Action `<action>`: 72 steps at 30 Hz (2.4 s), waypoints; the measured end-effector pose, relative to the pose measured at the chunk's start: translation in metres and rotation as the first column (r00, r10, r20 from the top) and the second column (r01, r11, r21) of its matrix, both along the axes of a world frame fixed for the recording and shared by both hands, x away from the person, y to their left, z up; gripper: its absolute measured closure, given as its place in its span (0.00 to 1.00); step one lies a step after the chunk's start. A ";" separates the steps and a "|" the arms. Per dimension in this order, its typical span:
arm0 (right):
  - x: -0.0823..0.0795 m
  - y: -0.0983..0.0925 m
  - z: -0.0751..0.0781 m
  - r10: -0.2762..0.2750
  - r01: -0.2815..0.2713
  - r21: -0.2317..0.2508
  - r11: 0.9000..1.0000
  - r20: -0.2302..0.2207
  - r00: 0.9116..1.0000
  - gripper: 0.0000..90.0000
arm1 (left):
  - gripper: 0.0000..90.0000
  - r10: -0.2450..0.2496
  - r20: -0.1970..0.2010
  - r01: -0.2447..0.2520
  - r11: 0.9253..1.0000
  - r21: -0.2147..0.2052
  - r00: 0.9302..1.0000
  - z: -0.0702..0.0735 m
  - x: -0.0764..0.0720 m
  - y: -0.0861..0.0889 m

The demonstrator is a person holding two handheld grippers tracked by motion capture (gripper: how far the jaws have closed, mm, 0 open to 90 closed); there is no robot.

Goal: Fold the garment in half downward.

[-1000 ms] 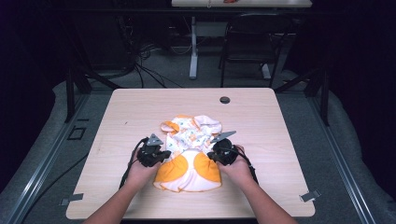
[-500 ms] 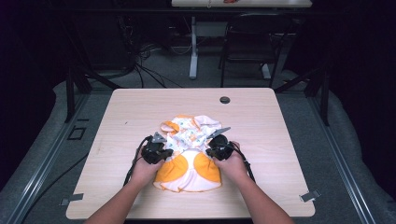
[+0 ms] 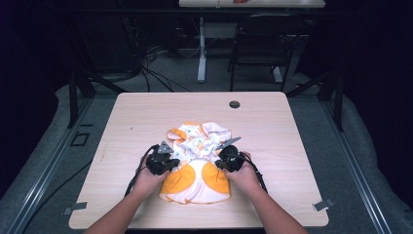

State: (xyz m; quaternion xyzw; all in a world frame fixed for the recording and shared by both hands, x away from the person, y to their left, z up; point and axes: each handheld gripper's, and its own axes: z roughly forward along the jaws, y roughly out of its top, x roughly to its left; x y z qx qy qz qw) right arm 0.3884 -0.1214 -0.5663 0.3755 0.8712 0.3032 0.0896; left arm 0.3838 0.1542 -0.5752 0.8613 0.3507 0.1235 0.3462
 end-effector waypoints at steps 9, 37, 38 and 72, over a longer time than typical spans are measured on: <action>-0.013 0.001 0.000 0.043 -0.043 -0.007 0.999 -0.001 0.999 1.00 | 1.00 -0.035 -0.014 0.035 0.999 0.003 0.999 0.001 -0.010 0.002; -0.047 -0.006 0.001 0.117 -0.117 -0.014 0.993 -0.020 0.993 1.00 | 1.00 -0.111 -0.037 0.111 0.994 -0.015 0.993 0.001 -0.047 0.005; -0.048 -0.005 0.001 0.116 -0.116 -0.012 0.993 -0.013 0.993 1.00 | 1.00 -0.112 -0.037 0.112 0.994 -0.017 0.993 0.000 -0.048 0.005; -0.048 -0.012 0.023 0.105 -0.105 0.003 0.994 0.000 0.994 0.95 | 0.92 -0.100 -0.037 0.099 0.995 -0.023 0.994 0.024 -0.037 0.008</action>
